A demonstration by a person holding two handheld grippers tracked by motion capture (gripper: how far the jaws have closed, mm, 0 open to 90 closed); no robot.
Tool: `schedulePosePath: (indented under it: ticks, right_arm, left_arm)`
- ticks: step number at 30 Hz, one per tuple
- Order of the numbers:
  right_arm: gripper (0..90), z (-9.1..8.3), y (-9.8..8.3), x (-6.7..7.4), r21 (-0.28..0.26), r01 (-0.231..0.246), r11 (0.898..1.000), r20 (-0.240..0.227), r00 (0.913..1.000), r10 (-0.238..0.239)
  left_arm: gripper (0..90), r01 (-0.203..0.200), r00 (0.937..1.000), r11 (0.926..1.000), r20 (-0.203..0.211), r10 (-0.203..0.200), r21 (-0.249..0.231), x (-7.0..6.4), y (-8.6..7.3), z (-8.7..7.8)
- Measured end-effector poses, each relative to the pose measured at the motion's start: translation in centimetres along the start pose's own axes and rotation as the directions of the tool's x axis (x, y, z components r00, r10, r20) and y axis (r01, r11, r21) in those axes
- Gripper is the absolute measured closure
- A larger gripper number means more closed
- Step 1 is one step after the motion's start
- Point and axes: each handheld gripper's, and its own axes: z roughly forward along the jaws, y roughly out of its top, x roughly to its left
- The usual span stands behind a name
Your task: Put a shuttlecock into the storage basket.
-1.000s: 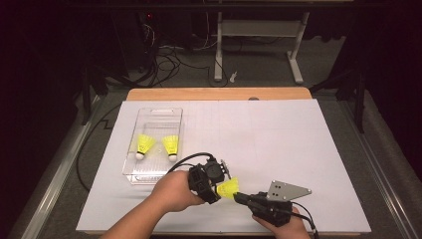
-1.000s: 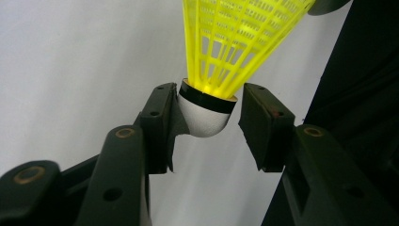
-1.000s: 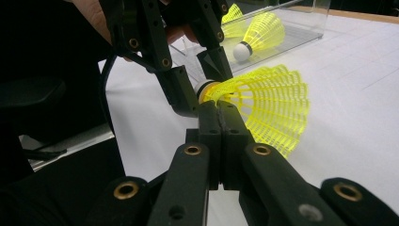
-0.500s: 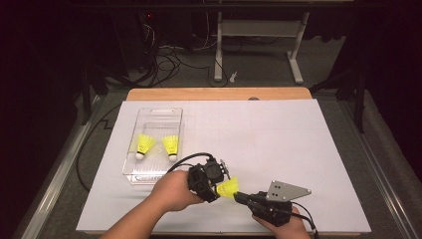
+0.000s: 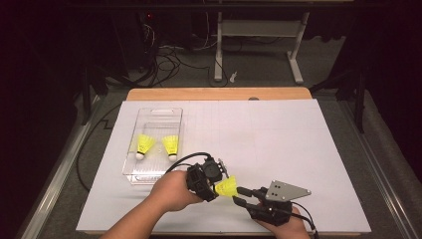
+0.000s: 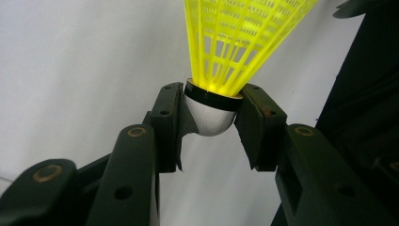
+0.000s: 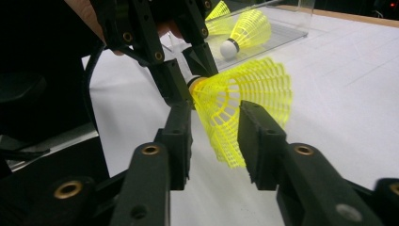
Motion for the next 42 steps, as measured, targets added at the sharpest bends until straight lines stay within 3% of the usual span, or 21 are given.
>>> schedulePosePath:
  ticks: [10, 20, 26, 29, 35, 42]
  right_arm:
    - [52.2, -0.6, -0.3, -0.7, -0.025, -0.014, 1.000, 0.015, 0.9998, 0.014]
    - [34.0, -1.5, -0.7, -1.7, -0.045, -0.023, 0.999, 0.107, 0.9939, 0.028]
    - [20.9, -2.5, -1.0, -2.8, -0.070, -0.044, 0.997, 0.195, 0.9791, 0.057]
    - [15.7, -3.1, -1.3, -3.7, -0.085, -0.066, 0.994, 0.240, 0.9671, 0.085]
    - [14.1, -4.3, -1.7, -5.0, -0.106, -0.086, 0.991, 0.302, 0.9463, 0.115]
    - [11.1, -5.5, -2.3, -6.1, -0.116, -0.067, 0.991, 0.369, 0.9236, 0.105]
  left_arm:
    - [62.8, 0.030, 0.9995, 0.9995, -0.003, -0.030, 0.012, 0.6, -0.7, 0.1]
    - [62.7, 0.075, 0.9972, 0.9971, -0.011, -0.075, 0.015, 1.2, -1.7, 0.1]
    - [62.7, 0.093, 0.9957, 0.9956, -0.007, -0.093, 0.012, 1.5, -2.2, 0.0]
    - [62.6, 0.097, 0.9953, 0.9952, -0.004, -0.097, 0.012, 1.6, -2.4, 0.0]
    - [62.6, 0.115, 0.9933, 0.9933, -0.004, -0.115, 0.005, 1.9, -2.9, -0.3]
    - [62.6, 0.134, 0.9910, 0.9910, -0.003, -0.134, 0.002, 2.2, -3.5, -0.8]
